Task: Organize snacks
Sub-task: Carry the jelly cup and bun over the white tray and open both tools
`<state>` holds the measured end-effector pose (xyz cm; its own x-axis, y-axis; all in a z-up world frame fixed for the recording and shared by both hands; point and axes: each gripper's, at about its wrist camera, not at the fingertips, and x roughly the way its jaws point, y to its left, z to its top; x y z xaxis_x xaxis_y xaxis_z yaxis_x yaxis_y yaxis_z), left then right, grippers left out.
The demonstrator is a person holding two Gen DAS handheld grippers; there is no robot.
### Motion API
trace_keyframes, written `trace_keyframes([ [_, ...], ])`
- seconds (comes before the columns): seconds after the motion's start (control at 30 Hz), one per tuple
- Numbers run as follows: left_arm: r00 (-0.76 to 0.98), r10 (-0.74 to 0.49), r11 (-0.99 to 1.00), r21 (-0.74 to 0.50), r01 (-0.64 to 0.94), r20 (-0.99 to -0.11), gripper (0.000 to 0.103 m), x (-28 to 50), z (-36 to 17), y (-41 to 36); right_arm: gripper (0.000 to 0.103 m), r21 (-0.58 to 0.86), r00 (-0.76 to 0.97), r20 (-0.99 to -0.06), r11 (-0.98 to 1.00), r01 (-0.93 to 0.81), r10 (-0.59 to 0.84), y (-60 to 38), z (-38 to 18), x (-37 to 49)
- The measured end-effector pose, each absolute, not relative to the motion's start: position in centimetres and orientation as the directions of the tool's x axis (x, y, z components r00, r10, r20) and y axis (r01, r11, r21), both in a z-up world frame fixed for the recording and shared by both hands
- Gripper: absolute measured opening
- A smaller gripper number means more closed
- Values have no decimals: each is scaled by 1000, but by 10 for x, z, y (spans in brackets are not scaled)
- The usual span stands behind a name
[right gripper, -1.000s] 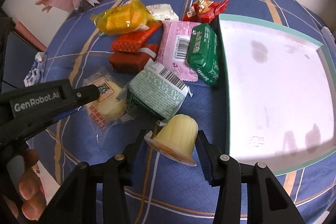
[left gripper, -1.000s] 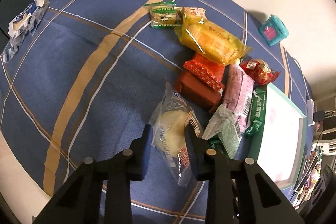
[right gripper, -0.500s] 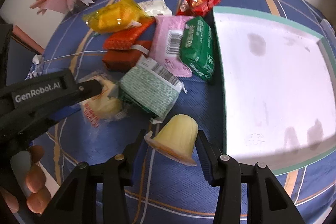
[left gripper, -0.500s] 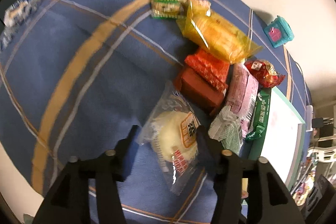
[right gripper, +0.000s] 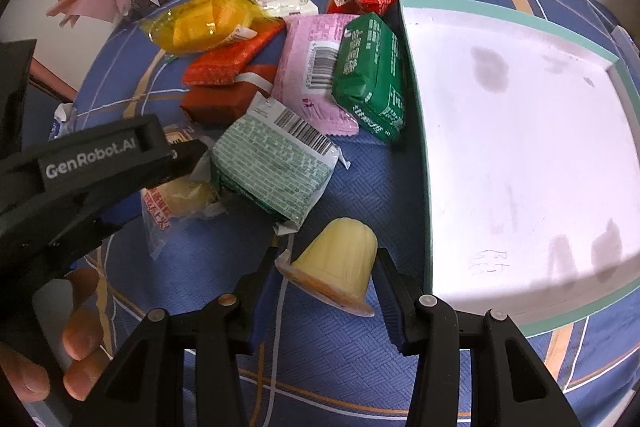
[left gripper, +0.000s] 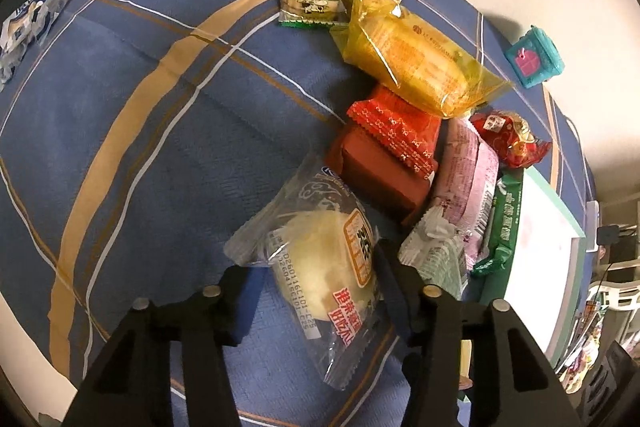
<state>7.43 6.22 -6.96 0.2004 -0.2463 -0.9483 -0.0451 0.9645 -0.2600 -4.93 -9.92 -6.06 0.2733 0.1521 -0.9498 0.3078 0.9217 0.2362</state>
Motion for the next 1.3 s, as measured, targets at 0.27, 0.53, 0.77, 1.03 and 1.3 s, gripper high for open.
trace_keyframes([
  [0.27, 273, -269, 952, -298, -72, -924, 49, 73, -44, 73, 49, 278, 305, -936, 904, 324, 178, -109, -42, -55],
  [0.53, 372, -291, 938, -338, -69, -881, 49, 69, -14, 81, 49, 330, 358, -913, 873, 361, 197, -130, -18, -65],
  [0.77, 367, -328, 934, -357, -11, -870, 49, 60, -4, 74, 49, 339, 394, -907, 812, 476, 148, -176, -13, -71],
  [1.03, 310, -410, 911, -369, 184, -858, 50, 53, -1, 4, 49, 236, 387, -922, 762, 604, -21, -233, -15, -67],
  [1.3, 230, -451, 863, -356, 358, -863, 50, 50, -17, -91, 49, 250, 383, -923, 696, 673, -39, -275, -32, -69],
])
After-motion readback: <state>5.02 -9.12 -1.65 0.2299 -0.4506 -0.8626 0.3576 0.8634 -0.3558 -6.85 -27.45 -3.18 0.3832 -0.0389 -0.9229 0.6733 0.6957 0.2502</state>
